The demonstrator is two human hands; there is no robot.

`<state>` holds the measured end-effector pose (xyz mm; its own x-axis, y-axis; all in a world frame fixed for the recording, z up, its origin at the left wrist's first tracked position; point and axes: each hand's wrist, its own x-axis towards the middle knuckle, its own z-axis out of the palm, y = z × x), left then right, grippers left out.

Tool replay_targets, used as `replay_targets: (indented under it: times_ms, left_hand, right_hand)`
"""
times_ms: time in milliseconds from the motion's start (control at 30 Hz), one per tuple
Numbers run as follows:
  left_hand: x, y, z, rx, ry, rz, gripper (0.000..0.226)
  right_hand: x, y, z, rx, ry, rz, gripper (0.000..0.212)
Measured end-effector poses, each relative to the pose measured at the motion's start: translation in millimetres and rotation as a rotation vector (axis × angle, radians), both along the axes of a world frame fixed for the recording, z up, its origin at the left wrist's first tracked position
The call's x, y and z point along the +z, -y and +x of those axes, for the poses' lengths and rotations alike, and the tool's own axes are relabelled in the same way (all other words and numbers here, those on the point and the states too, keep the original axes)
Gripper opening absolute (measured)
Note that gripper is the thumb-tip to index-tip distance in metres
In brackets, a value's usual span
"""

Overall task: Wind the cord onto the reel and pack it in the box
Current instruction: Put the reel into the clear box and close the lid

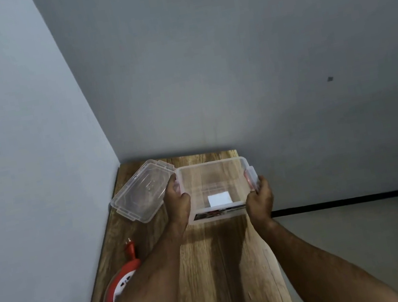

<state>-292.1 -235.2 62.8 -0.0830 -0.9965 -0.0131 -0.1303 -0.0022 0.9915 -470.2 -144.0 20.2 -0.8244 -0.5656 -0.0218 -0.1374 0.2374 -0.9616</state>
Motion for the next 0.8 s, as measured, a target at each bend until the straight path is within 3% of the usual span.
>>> replay_targets:
  times_ms: [467,800]
  left_hand:
    - [1,-105,53,-0.045,0.082,0.039,0.056]
    - [-22,-130,71,-0.091,0.124,0.115,0.068]
  right_hand:
    - [2,-116,59,-0.039,-0.005,0.008,0.042]
    - [-12,-146,74,-0.025,-0.007,0.097,0.044]
